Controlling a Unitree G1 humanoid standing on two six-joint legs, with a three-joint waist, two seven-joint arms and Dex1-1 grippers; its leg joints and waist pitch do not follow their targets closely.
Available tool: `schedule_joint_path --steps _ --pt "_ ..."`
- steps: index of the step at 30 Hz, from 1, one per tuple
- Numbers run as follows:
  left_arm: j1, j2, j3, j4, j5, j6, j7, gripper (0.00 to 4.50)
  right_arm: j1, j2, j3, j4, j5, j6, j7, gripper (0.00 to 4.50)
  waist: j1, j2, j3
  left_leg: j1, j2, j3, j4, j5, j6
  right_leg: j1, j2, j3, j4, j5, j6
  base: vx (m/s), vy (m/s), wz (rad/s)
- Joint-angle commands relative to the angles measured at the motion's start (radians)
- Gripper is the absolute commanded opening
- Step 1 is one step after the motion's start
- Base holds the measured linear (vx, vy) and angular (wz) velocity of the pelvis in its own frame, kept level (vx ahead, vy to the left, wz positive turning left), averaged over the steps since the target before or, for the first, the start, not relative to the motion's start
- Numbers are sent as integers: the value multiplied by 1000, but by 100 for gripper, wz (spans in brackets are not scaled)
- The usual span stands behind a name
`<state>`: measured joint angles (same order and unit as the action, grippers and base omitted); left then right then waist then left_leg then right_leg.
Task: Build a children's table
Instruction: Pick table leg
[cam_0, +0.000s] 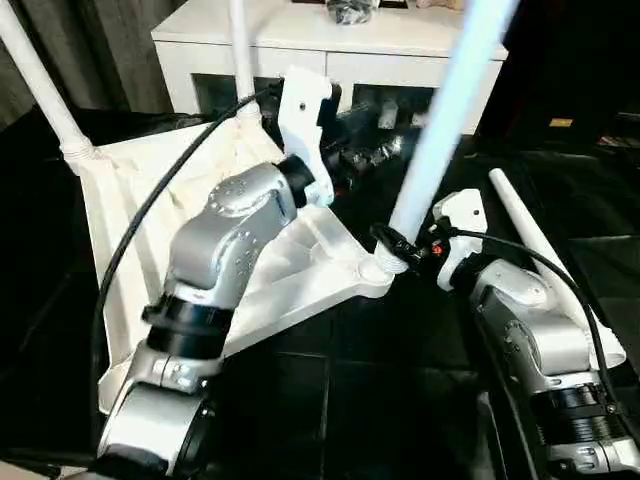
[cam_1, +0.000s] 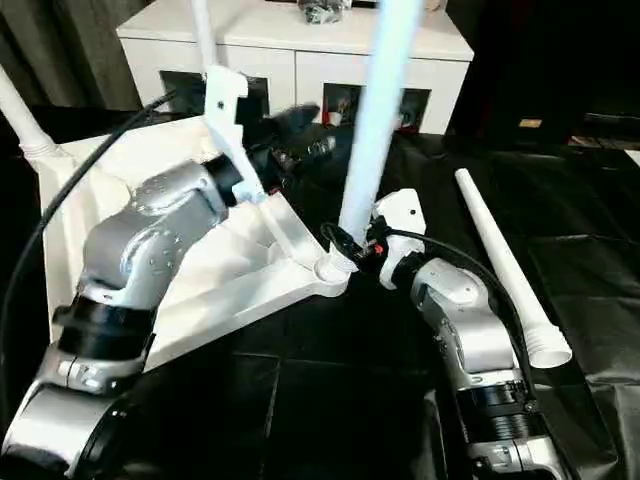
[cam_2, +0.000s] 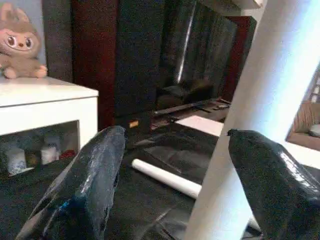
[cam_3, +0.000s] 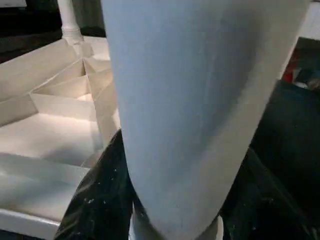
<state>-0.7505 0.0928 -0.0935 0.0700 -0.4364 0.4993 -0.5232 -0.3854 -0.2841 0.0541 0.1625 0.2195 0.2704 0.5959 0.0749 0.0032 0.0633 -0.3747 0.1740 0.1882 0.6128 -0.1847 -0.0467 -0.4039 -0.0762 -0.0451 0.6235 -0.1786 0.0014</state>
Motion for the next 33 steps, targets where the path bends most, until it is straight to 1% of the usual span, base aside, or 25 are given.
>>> schedule_joint_path --steps 1,3,5,6,7,8,10,11,13,14,15,16,17,18,19,20,21,22,23,26,27,29,30,31,33 --pt "-2 -7 -22 -26 -5 13 -21 380 -26 -3 20 7 -21 -9 4 186 -1 -15 -74 11 44 -19 -69 -185 28 50 -58 38 -80 -229 -208 0 0 0" --pt "-5 -6 -14 -13 13 7 0 380 -32 -1 20 15 -27 -12 -5 186 -3 -13 -75 11 44 -19 -69 -179 27 49 -57 38 -79 -217 -208 0 0 0" --pt "-17 31 31 72 103 -45 98 380 -57 0 -20 34 -20 -8 -48 186 -5 -11 -74 10 43 -20 -69 -178 26 49 -55 38 -79 -213 -204 0 0 0" --pt "-17 56 47 107 138 -64 132 380 -69 0 -47 48 -13 -4 -71 186 -9 -12 -74 9 40 -21 -70 -185 24 52 -55 38 -82 -229 -187 0 0 0" --pt "-16 65 51 118 148 -70 141 380 -73 0 -56 53 -11 -3 -78 186 -9 -12 -74 9 40 -21 -70 -185 24 52 -55 38 -82 -229 -187 0 0 0" --pt "1 111 25 132 197 -100 132 380 -84 -6 -80 75 -12 2 -103 186 -12 -10 -75 10 39 -23 -71 -186 16 50 -55 37 -84 -246 -169 0 0 0" --pt "33 168 -14 137 244 -127 95 380 -97 -16 -106 106 -16 5 -133 186 -18 -8 -77 9 40 -25 -72 -180 8 51 -55 37 -79 -244 -164 0 0 0" --pt "82 198 -37 104 200 -77 -1 396 -103 -32 -121 126 -16 11 -141 186 -17 -5 -77 15 42 -22 -71 -178 1 46 -56 38 -78 -226 -175 0 0 0" --pt "141 213 -65 48 124 1 -113 407 -104 -47 -131 129 -8 27 -132 186 -14 -6 -79 15 42 -19 -70 -150 0 47 -56 38 -68 -170 -210 0 0 0" --pt "144 214 -66 46 122 3 -117 417 -104 -47 -132 129 -8 27 -132 186 -11 -10 -80 13 44 -17 -70 -129 11 48 -57 38 -63 -131 -233 0 0 0" --pt "164 219 -87 32 116 6 -149 425 -105 -50 -136 131 1 33 -124 186 -8 -6 -83 18 44 -13 -67 -118 24 43 -54 39 -62 -100 -245 0 0 0" --pt "183 228 -118 30 130 2 -168 434 -107 -54 -137 135 5 37 -116 186 -6 -8 -84 16 45 -12 -66 -102 38 44 -54 39 -60 -66 -256 0 0 0" --pt "205 249 -169 38 166 -25 -194 434 -108 -59 -134 141 2 34 -109 186 -2 -6 -85 16 46 -13 -65 -94 45 44 -56 38 -59 -55 -260 0 0 0" --pt "238 278 -242 68 235 -69 -212 448 -110 -64 -133 150 1 34 -98 186 -1 -8 -83 10 47 -16 -66 -93 59 47 -57 38 -61 -56 -254 0 0 0" --pt "238 278 -242 68 235 -69 -212 450 -110 -64 -133 150 1 34 -98 186 -1 -8 -82 9 46 -15 -67 -97 61 49 -57 38 -60 -63 -249 0 0 0" --pt "252 285 -264 86 262 -82 -217 450 -110 -66 -130 151 2 38 -88 186 -2 -8 -80 11 47 -14 -68 -117 51 48 -61 39 -64 -99 -239 0 0 0" --pt "258 288 -271 101 282 -93 -216 450 -110 -67 -124 152 2 44 -81 186 -1 6 -79 12 46 -16 -68 -126 44 47 -61 39 -65 -113 -237 0 0 0" --pt "262 290 -276 116 299 -97 -212 450 -109 -68 -117 151 1 49 -74 186 -5 7 -77 13 46 -14 -70 -140 38 45 -57 40 -70 -124 -232 0 0 0" --pt "263 283 -272 154 312 -74 -199 433 -92 -71 -87 123 -4 67 -46 186 -8 5 -78 14 45 -16 -71 -163 18 48 -57 39 -70 -135 -227 0 0 0" --pt "258 279 -271 178 320 -68 -189 413 -83 -69 -80 102 1 81 -33 186 -12 5 -76 13 46 -18 -74 -189 6 49 -58 39 -73 -143 -233 0 0 0" --pt "254 278 -271 190 322 -61 -184 413 -77 -68 -76 93 3 84 -27 186 -11 10 -77 14 46 -19 -74 -193 4 49 -59 39 -71 -145 -233 0 0 0" --pt "246 283 -278 208 322 -52 -177 391 -72 -66 -72 87 2 85 -23 186 -12 13 -78 15 46 -19 -75 -205 0 47 -59 39 -73 -149 -234 0 0 0" --pt "245 283 -278 212 325 -52 -176 382 -71 -65 -71 88 0 84 -22 186 -13 10 -77 16 46 -19 -75 -215 -2 46 -58 39 -75 -159 -232 0 0 0" --pt "241 284 -282 219 330 -44 -182 377 -67 -64 -71 87 0 87 -21 186 -12 17 -77 17 45 -20 -75 -218 -4 46 -59 39 -74 -163 -232 0 0 0" --pt "234 273 -273 220 329 -18 -185 372 -61 -66 -69 84 -1 91 -16 186 -13 13 -76 16 45 -20 -76 -230 -7 47 -59 39 -78 -182 -231 0 0 0"
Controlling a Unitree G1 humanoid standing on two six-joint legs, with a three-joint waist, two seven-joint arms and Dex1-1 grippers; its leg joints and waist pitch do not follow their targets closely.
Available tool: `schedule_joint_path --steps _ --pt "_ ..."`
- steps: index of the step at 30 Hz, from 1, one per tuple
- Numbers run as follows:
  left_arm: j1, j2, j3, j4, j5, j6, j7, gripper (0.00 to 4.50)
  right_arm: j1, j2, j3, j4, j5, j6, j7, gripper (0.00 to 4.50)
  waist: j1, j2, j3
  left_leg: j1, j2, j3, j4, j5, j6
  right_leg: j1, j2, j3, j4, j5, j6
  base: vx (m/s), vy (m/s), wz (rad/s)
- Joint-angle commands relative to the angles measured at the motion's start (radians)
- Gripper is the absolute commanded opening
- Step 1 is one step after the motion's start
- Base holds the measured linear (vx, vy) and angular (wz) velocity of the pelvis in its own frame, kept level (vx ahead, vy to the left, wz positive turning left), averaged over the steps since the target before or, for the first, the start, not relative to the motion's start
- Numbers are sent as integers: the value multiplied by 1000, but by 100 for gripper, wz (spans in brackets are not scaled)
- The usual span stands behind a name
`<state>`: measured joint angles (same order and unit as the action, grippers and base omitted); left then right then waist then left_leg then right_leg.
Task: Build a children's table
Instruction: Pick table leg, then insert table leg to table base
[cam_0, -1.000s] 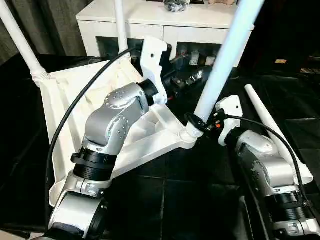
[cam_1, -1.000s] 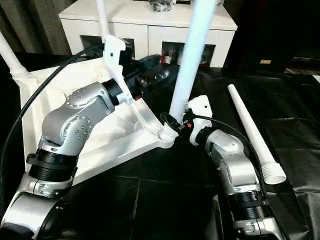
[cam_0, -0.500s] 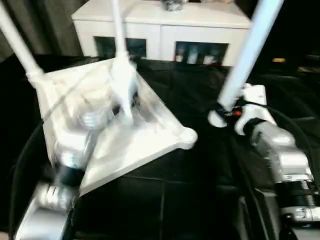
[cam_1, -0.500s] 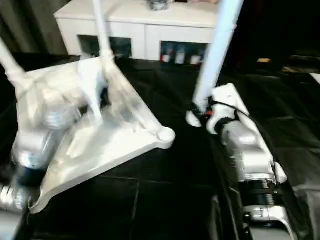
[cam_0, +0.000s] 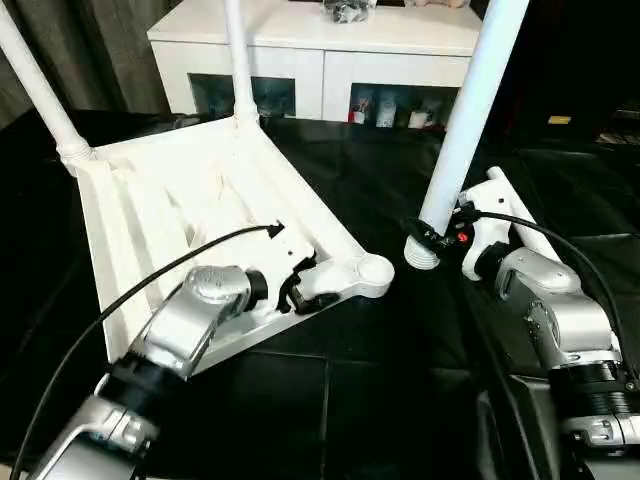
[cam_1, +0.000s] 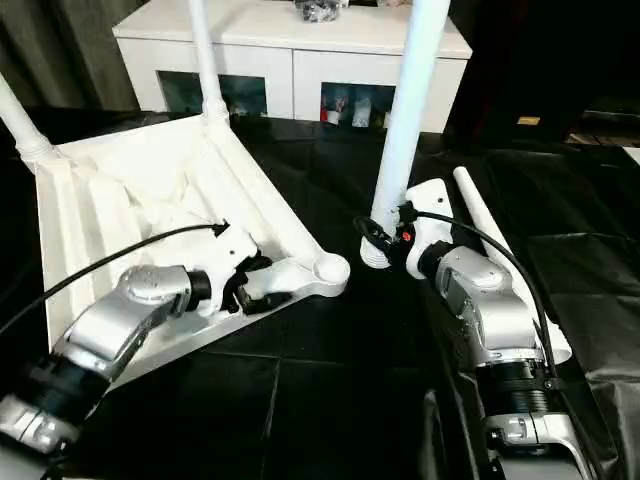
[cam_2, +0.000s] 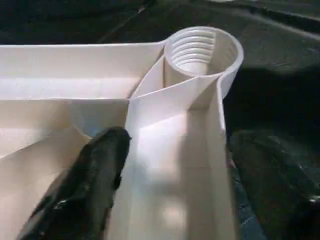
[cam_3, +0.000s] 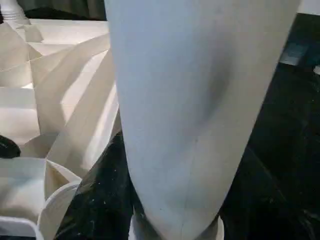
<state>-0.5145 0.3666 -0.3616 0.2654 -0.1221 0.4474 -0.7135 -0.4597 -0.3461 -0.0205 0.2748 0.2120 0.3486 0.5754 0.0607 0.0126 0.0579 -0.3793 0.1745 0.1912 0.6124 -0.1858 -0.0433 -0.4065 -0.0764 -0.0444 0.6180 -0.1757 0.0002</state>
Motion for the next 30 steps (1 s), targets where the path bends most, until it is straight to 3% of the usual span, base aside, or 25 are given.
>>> schedule_joint_path --steps 1,5,7,12,17,29,30 --pt "-2 -1 -5 24 15 34 6 363 13 -4 6 -28 7 13 4 186 1 4 -70 21 45 -23 -76 -236 -11 49 -60 38 -74 -199 -228 0 0 0" --pt "5 -8 15 -61 -37 136 -36 325 16 -6 10 -24 2 15 6 186 0 5 -70 23 46 -25 -78 -250 -17 47 -60 38 -75 -223 -229 0 0 0" --pt "10 -13 23 -81 -44 140 -26 325 16 -6 11 -23 0 16 5 186 0 6 -70 23 46 -24 -78 -247 -15 47 -60 38 -75 -218 -231 0 0 0" --pt "37 -13 13 -185 -30 160 -5 275 7 -6 7 -18 -4 15 5 186 1 4 -72 20 47 -23 -76 -218 1 50 -59 37 -71 -167 -243 0 0 0" --pt "50 -4 -21 -194 9 155 -3 242 13 -7 12 -28 -3 17 5 186 -2 4 -70 21 46 -24 -79 -241 -3 47 -58 38 -78 -220 -220 0 0 0" --pt "61 3 -59 -156 63 210 20 166 6 -11 23 -26 -9 18 18 186 -3 2 -69 20 45 -23 -78 -233 -1 45 -58 38 -79 -226 -215 0 0 0" --pt "61 2 -58 -151 65 219 22 129 5 -12 24 -26 -7 19 20 186 -3 1 -68 20 45 -23 -79 -238 -1 45 -57 38 -80 -233 -212 0 0 0"
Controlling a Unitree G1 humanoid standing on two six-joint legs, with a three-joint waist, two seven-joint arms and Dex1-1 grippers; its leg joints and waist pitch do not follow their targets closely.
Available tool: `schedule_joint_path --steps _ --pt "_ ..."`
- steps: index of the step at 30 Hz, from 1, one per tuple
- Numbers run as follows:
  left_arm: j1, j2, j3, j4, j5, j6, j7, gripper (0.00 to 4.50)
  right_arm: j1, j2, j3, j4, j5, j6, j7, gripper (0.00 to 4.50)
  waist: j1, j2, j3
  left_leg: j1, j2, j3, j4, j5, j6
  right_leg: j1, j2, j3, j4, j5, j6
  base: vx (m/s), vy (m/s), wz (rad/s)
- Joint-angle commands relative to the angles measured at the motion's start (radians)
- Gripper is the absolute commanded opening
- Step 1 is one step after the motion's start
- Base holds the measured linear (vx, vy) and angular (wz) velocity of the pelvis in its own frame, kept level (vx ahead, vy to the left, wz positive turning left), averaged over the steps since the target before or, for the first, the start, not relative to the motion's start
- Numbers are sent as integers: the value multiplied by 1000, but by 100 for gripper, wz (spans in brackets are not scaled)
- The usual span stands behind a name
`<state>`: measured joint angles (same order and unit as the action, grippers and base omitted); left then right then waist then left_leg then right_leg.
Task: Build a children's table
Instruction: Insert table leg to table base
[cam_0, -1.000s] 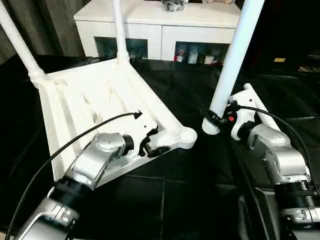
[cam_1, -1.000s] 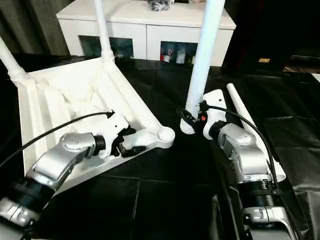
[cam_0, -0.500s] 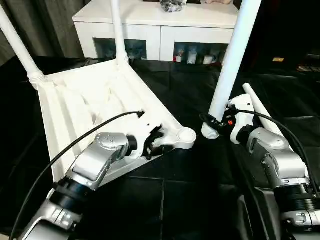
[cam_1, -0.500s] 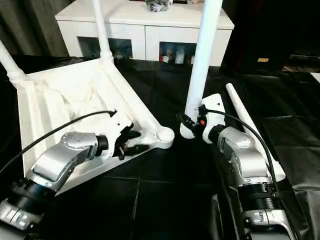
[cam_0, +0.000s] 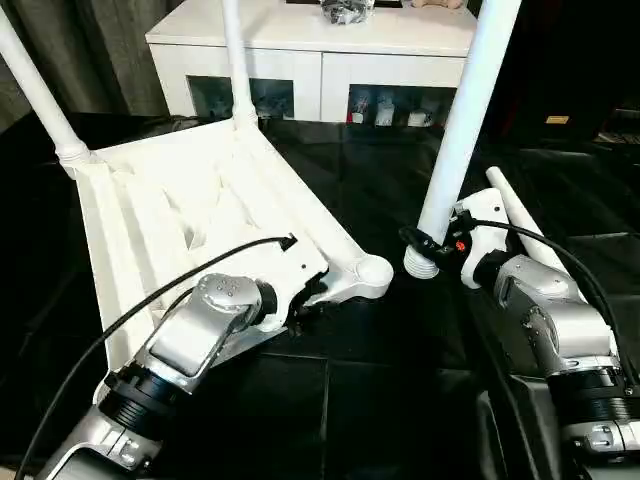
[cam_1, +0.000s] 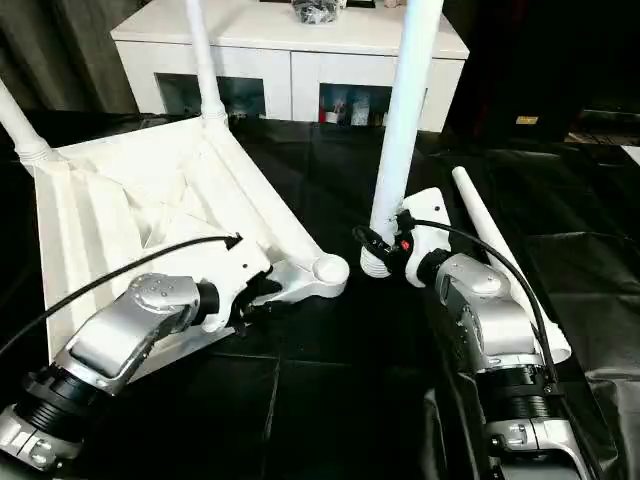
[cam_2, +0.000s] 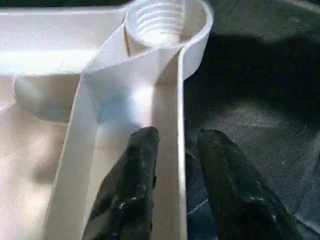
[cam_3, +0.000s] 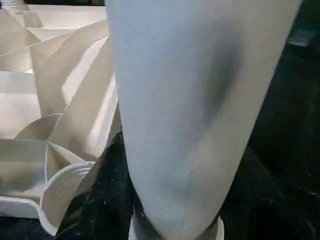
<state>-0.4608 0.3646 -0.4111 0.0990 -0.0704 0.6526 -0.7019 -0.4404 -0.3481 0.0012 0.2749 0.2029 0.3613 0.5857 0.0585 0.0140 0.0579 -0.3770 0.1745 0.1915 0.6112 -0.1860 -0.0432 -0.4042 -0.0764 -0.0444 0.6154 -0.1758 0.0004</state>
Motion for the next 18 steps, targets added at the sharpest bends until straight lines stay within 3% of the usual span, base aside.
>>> schedule_joint_path --steps 1,2,14,15,18 --pt "7 4 -9 15 13 14 11 129 -15 -10 2 -27 2 6 10 186 0 -1 -69 18 45 -24 -78 -239 -1 43 -58 38 -78 -237 -211 0 0 0" --pt "6 10 -9 12 13 32 10 127 -17 -11 2 -28 1 7 12 186 0 7 -69 19 46 -25 -78 -243 -5 42 -58 38 -78 -236 -212 0 0 0" --pt "4 73 -55 -34 44 68 -54 42 -13 -13 -14 -43 26 24 29 186 -4 6 -69 18 46 -26 -80 -248 -3 44 -58 38 -77 -224 -223 0 0 0" --pt "11 82 -63 -42 46 70 -60 12 -12 -12 -15 -45 37 35 39 186 -5 4 -69 18 45 -26 -80 -248 0 45 -58 38 -77 -222 -224 0 0 0" --pt "40 117 -99 -72 60 61 -83 0 -9 -8 -20 -56 96 104 89 186 -5 3 -68 17 47 -26 -81 -243 5 45 -58 39 -75 -219 -226 0 0 0"
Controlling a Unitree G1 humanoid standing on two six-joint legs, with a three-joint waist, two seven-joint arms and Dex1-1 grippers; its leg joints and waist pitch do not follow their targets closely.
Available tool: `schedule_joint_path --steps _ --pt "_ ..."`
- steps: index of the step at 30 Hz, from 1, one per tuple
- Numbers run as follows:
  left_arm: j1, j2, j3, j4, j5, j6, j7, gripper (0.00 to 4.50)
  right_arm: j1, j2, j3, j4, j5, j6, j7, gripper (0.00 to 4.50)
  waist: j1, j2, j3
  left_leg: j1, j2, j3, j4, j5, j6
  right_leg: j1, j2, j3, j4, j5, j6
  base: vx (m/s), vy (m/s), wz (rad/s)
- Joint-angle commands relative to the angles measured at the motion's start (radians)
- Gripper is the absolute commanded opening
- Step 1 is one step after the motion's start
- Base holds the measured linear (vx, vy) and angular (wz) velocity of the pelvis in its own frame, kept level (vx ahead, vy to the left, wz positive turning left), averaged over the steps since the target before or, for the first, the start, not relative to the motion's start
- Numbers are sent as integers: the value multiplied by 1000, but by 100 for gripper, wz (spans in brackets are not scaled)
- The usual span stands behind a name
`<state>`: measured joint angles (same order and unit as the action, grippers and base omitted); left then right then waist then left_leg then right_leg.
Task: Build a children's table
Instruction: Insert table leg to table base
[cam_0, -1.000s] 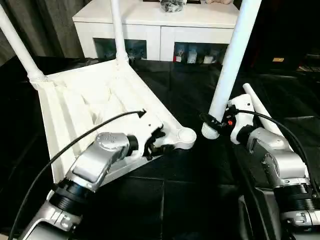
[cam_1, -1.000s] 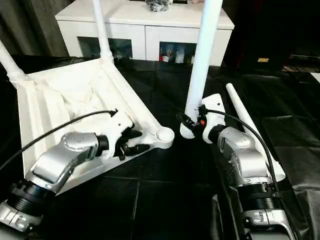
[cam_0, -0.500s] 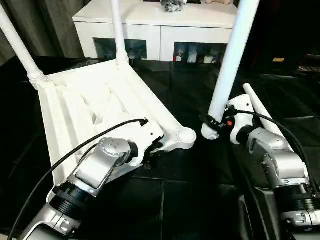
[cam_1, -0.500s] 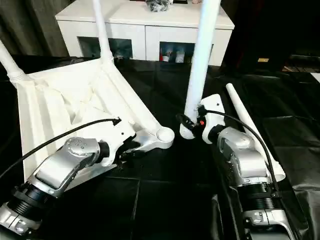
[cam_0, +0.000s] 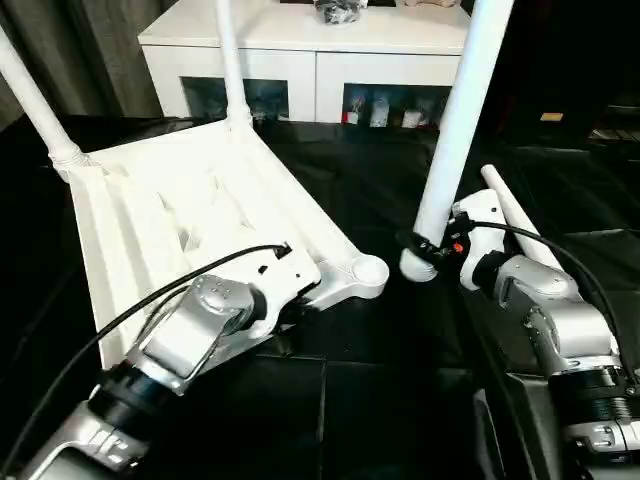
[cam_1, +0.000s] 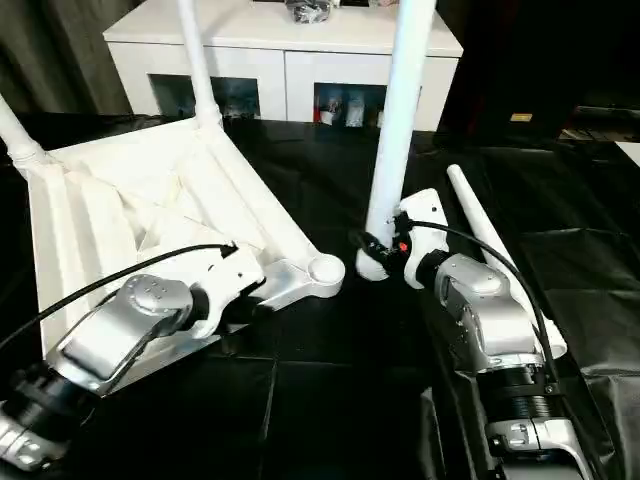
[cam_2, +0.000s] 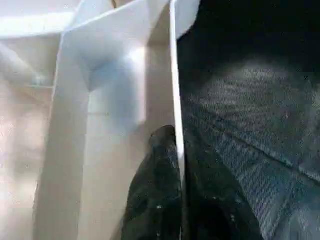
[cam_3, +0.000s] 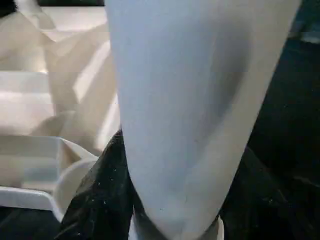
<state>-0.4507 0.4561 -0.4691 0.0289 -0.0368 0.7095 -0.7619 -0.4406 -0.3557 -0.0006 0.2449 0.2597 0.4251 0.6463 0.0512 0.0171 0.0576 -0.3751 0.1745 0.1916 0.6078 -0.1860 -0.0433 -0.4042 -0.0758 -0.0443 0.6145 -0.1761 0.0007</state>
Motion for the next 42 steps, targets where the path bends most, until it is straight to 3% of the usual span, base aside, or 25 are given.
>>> schedule_joint_path --steps 1,2,3,8,12,17,23,28,34,37,39,42 --pt "52 44 -54 -29 29 6 -37 0 -3 0 -17 -41 81 82 69 186 2 -1 -68 16 47 -26 -77 -244 7 46 -59 38 -75 -219 -227 0 0 0" --pt "77 45 -43 -50 29 3 -25 0 2 13 -33 -56 144 141 100 186 3 -2 -65 16 49 -26 -79 -249 12 44 -59 38 -76 -235 -229 0 0 0" --pt "85 40 -33 -55 27 -12 -19 0 3 15 -35 -61 160 156 112 186 3 -1 -65 18 50 -26 -79 -255 11 44 -61 39 -77 -239 -229 0 0 0" --pt "103 23 10 -76 -18 -127 -46 0 5 17 -3 -53 162 177 150 186 7 -7 -64 17 49 -24 -81 -245 0 41 -62 40 -79 -278 -207 0 0 0" --pt "99 16 16 -75 -22 -140 -36 0 -2 20 7 -56 185 213 175 186 10 -10 -66 18 47 -22 -80 -228 7 40 -63 42 -79 -285 -199 0 0 0" --pt "98 3 26 -72 -15 -157 -45 0 -29 36 22 2 151 184 157 186 10 -6 -64 19 47 -23 -81 -236 -2 35 -64 42 -84 -336 -185 0 0 0" --pt "106 7 37 -77 -21 -164 -60 0 -62 63 22 86 132 143 145 186 12 -7 -69 18 47 -20 -79 -203 5 37 -61 41 -77 -254 -208 0 0 0" --pt "102 -1 45 -71 -25 -164 -61 0 -66 73 19 130 127 128 141 186 12 -8 -68 16 46 -19 -79 -205 9 40 -63 41 -78 -263 -212 0 0 0" --pt "114 -58 113 -42 -78 -209 -52 0 -17 96 -19 151 153 97 145 186 13 -4 -66 21 46 -19 -80 -237 2 34 -64 42 -87 -326 -192 0 0 0" --pt "116 -74 129 -34 -92 -214 -48 0 14 110 -21 144 156 74 142 186 15 -4 -69 18 49 -21 -82 -229 4 37 -64 41 -82 -289 -195 0 0 0" --pt "111 -80 136 -26 -95 -218 -45 0 63 134 -29 135 159 32 127 186 16 -2 -69 18 48 -20 -82 -224 11 36 -63 42 -81 -263 -199 0 0 0" --pt "111 -72 131 -23 -88 -214 -58 0 105 139 -11 135 125 -33 118 186 17 1 -67 18 49 -21 -85 -248 10 35 -65 42 -86 -307 -190 0 0 0"
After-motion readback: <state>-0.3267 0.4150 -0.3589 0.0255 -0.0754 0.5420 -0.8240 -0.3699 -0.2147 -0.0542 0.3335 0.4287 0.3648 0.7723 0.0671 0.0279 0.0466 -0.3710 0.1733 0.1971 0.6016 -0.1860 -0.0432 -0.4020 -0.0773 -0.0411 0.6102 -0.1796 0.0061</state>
